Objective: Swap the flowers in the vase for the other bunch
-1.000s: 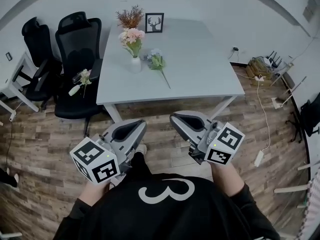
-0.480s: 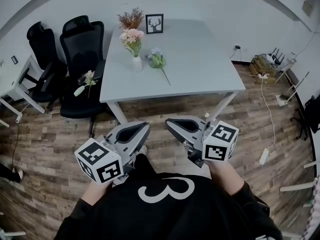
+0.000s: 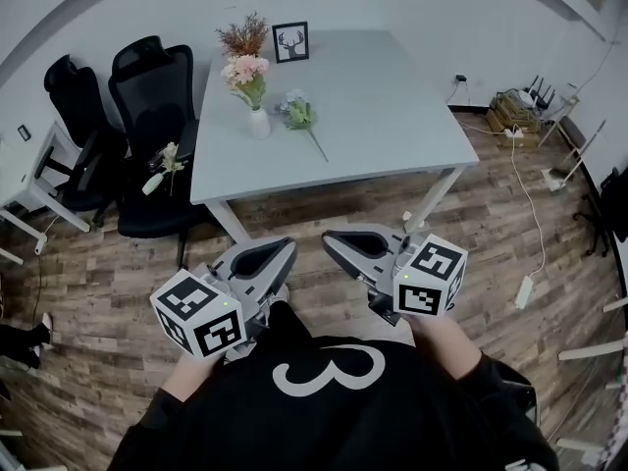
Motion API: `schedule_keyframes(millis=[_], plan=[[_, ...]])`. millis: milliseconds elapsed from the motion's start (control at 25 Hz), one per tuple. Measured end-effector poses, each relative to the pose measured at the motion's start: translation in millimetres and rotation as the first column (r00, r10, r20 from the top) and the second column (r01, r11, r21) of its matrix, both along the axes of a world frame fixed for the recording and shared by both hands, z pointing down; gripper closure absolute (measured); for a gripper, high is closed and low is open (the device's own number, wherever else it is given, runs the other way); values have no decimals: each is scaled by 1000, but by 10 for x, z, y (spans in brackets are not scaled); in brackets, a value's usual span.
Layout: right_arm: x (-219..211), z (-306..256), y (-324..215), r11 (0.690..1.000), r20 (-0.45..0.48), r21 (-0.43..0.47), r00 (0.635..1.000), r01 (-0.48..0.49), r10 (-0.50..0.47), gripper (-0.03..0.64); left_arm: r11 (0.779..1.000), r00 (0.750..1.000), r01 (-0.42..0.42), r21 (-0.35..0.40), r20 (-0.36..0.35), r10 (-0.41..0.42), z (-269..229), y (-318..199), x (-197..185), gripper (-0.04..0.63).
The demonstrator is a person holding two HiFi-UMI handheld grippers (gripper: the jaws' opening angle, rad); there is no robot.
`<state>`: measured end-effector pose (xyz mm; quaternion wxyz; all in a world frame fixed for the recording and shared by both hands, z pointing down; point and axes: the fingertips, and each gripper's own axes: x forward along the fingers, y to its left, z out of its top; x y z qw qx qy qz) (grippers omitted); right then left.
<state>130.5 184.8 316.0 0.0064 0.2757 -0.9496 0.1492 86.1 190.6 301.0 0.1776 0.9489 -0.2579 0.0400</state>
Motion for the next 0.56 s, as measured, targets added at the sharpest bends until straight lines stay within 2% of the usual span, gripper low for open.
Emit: schedule_keyframes(millis=[200, 560], plan=[[97, 34, -35, 1000, -4, -6, 1000, -31, 31, 611, 999, 999, -17, -40, -28, 16, 34, -53, 71, 584], [57, 76, -202, 999, -3, -9, 999, -43, 43, 611, 998, 1000, -22, -50, -15, 21, 126, -207, 40, 583]])
